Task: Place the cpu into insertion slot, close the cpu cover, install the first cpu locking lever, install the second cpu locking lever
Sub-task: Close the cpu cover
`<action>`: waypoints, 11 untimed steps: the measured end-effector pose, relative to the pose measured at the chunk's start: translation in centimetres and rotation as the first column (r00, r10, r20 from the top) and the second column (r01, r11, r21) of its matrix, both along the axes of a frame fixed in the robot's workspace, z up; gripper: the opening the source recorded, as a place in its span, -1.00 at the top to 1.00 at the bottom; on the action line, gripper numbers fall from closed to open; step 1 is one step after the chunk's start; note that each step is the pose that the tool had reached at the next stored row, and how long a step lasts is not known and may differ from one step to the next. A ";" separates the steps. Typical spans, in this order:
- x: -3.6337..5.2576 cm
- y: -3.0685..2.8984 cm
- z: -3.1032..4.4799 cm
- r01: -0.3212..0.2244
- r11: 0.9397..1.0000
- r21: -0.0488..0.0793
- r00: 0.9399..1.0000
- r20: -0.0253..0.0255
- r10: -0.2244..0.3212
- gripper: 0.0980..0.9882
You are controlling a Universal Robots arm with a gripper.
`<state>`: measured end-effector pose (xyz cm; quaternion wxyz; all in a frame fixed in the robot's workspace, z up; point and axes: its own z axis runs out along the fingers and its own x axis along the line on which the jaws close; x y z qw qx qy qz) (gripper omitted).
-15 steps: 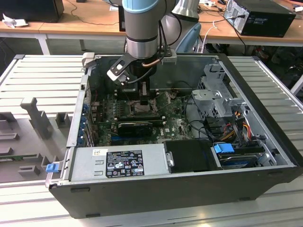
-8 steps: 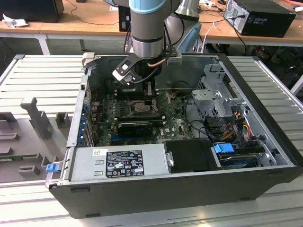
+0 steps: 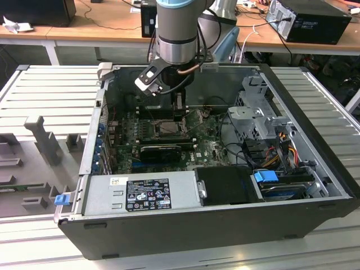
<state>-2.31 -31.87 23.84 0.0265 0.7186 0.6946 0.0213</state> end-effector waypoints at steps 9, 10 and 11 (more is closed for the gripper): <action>1.01 0.00 1.07 0.000 1.000 0.000 1.000 0.000 0.000 0.98; 1.15 0.00 1.25 0.000 1.000 0.000 1.000 0.000 0.000 0.98; 2.17 0.00 1.25 0.000 1.000 0.000 1.000 0.000 0.000 0.98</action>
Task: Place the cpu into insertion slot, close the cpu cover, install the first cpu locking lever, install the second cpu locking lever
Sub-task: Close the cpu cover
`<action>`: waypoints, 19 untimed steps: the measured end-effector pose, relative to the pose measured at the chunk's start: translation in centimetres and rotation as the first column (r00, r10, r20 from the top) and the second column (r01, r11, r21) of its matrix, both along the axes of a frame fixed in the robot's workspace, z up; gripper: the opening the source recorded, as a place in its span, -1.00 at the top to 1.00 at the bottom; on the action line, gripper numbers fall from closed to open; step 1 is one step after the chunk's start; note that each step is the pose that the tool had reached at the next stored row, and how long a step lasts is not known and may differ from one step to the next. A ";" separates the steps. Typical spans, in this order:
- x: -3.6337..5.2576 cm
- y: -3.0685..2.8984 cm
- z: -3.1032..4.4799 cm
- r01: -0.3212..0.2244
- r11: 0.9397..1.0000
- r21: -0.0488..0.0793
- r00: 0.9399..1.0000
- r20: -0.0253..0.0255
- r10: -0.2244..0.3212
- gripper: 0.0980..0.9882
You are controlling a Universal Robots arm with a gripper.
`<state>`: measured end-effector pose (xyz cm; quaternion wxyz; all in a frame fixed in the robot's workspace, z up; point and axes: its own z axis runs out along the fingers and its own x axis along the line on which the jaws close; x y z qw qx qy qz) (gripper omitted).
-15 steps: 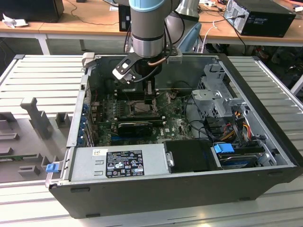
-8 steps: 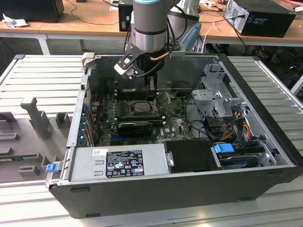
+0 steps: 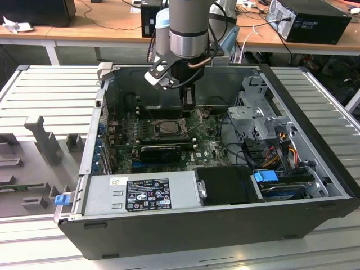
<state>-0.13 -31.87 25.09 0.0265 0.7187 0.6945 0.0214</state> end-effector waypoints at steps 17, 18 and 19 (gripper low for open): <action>6.52 0.15 0.28 -0.007 1.000 0.000 1.000 0.000 0.007 0.98; 6.53 0.16 0.02 -0.012 1.000 0.000 1.000 0.000 0.012 0.98; 6.52 0.16 -0.14 -0.015 1.000 0.000 1.000 -0.001 0.015 0.98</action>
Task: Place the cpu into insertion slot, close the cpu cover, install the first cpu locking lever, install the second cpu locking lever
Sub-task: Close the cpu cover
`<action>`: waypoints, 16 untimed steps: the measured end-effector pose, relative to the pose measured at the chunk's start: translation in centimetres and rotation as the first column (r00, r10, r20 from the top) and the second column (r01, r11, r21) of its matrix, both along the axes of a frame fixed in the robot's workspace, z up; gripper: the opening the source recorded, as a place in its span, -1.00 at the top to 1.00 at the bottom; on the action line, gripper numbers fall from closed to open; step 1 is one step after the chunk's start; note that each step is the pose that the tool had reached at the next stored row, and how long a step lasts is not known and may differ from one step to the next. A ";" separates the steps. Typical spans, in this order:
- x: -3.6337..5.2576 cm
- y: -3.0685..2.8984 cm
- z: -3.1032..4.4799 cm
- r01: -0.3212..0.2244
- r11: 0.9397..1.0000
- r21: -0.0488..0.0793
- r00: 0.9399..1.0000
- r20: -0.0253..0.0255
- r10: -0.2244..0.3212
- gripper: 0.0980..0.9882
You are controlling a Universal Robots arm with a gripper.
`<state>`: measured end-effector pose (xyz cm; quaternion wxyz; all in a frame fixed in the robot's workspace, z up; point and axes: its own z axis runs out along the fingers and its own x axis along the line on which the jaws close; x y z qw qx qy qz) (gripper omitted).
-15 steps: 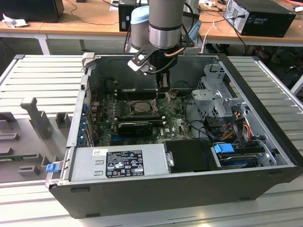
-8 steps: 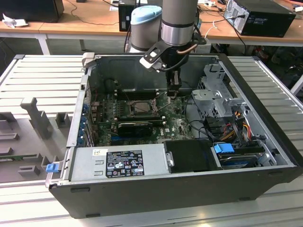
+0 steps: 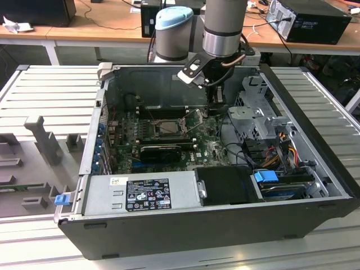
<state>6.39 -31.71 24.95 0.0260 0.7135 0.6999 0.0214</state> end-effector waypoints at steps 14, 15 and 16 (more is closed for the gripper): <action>-1.60 0.00 -0.52 -0.022 1.000 0.004 1.000 -0.006 0.022 0.98; -1.67 0.00 -0.50 -0.023 1.000 0.004 1.000 -0.006 0.023 0.98; -1.67 0.00 -0.48 -0.023 1.000 0.004 1.000 -0.006 0.023 0.98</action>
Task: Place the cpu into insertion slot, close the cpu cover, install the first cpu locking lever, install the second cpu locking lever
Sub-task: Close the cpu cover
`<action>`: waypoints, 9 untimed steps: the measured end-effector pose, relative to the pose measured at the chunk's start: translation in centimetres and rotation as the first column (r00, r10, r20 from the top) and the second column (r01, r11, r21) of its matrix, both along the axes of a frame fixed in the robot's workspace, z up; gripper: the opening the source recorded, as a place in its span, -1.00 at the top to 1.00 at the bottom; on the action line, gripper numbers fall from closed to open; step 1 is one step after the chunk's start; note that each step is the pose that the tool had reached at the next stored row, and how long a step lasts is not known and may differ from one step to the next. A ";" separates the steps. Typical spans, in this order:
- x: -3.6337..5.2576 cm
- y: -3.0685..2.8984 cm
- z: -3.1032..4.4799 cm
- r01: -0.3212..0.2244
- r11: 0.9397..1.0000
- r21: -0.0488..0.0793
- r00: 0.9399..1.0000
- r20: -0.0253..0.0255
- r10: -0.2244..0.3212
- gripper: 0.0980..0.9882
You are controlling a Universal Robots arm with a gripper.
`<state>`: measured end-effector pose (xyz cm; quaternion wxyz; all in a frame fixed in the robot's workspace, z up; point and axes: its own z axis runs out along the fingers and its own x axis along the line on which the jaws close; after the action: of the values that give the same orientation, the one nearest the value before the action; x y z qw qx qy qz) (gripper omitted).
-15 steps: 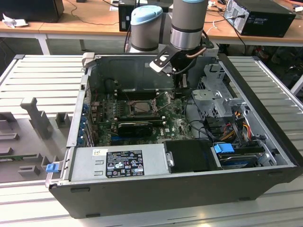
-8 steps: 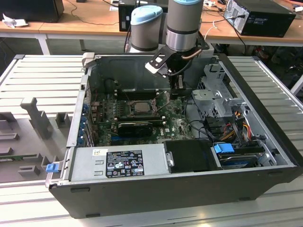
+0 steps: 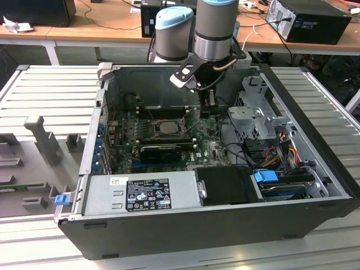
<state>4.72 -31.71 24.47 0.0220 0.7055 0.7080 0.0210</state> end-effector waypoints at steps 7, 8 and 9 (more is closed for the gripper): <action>-1.64 -0.02 0.00 0.000 1.000 0.000 1.000 0.000 0.000 0.98; -1.71 -0.02 0.01 0.000 1.000 0.000 1.000 0.000 0.000 0.98; -1.77 -0.02 0.01 0.000 1.000 0.000 1.000 0.000 0.000 0.98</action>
<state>2.96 -31.73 24.48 0.0220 0.7055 0.7080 0.0210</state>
